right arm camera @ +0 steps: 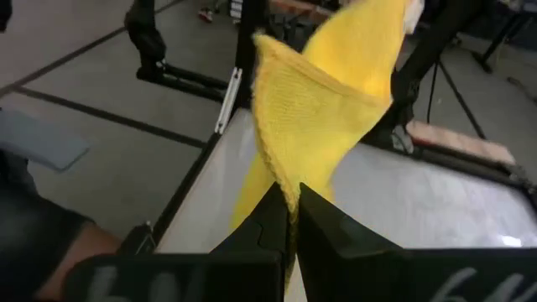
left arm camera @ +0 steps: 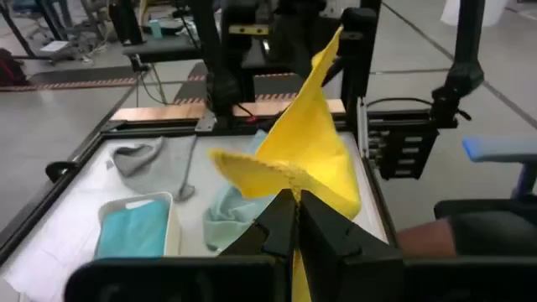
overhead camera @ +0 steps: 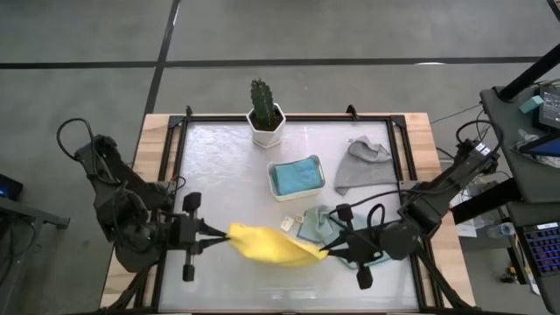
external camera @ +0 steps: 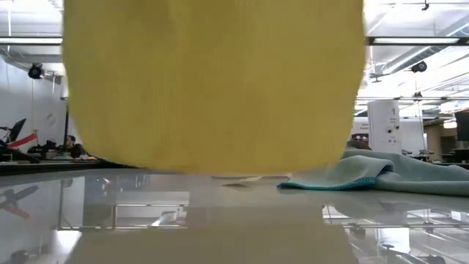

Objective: Fold microfiber towels
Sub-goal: Fold the yellow towel

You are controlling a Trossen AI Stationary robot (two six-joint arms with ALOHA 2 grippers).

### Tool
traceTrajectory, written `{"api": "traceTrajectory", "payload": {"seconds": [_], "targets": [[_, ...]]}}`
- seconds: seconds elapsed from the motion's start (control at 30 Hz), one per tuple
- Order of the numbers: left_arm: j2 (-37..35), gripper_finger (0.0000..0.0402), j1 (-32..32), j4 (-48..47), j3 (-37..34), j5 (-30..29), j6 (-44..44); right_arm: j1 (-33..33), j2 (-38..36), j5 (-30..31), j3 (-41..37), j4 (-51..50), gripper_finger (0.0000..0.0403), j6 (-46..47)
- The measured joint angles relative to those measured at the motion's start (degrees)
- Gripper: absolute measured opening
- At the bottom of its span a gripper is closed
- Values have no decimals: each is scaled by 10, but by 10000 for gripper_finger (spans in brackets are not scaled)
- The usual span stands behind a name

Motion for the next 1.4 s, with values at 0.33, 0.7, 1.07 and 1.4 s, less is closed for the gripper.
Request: {"api": "traceTrajectory", "payload": {"seconds": [0.33, 0.7, 1.07, 1.4], "targets": [[-6, 0, 0, -88, -33, -67, -109, -17, 1, 5, -18, 0, 8, 27], [-5, 0, 24, -91, -186, -151, -195, -58, 12, 221, -100, -12, 8, 52], [-4, 0, 25, -89, -268, -128, -122, -76, 12, 241, -229, 75, 8, 29], [-4, 0, 23, 69, -372, 57, -123, -76, 50, -21, -299, 135, 8, 130]]}}
